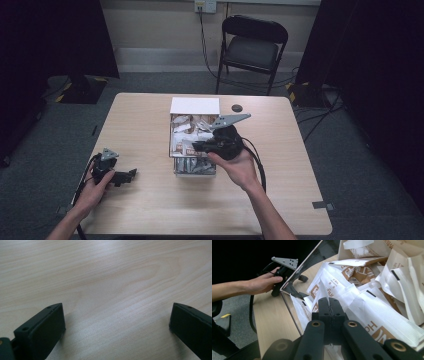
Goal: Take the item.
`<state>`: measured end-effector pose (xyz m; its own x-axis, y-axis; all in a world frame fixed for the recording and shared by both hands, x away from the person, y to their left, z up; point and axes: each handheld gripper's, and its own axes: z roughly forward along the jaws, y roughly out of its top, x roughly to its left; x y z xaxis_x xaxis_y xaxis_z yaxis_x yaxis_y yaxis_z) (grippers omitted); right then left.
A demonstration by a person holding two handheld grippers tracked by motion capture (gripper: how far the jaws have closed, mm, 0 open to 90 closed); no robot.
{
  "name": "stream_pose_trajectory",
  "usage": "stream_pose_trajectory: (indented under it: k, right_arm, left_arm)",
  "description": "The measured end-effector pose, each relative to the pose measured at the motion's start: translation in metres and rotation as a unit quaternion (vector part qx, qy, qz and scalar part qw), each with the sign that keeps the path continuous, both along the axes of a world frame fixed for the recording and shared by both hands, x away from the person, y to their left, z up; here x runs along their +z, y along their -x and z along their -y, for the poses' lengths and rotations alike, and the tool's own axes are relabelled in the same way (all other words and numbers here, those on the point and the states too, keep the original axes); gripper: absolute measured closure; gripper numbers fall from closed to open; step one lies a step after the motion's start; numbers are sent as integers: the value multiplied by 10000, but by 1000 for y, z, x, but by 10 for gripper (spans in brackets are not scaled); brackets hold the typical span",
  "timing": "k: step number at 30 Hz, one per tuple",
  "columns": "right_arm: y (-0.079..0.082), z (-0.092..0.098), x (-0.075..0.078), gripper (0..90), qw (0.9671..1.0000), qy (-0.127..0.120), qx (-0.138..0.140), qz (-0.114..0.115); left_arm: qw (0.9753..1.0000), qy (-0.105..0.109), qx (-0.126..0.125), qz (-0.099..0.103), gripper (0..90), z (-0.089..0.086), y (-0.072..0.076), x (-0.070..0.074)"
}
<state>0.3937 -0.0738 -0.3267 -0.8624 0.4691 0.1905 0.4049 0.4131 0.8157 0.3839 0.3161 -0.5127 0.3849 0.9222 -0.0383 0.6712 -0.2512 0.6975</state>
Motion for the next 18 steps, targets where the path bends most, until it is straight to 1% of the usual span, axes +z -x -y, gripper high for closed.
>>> stream_pose_trajectory:
  k: [7, 14, 18]
  right_arm:
    - [-1, 3, 1, 900, 9999, -152, -22, 12]
    - [-2, 8, 2, 900, 9994, -324, -128, 6]
    - [-2, 10, 4, 900, 9990, -410, -162, 51]
  left_arm:
    - [10000, 3, -6, -1, 0, 0, 0, 0]
    - [10000, -1, -10, -1, 0, 0, 0, 0]
    - [10000, 0, -9, -1, 0, 0, 0, 0]
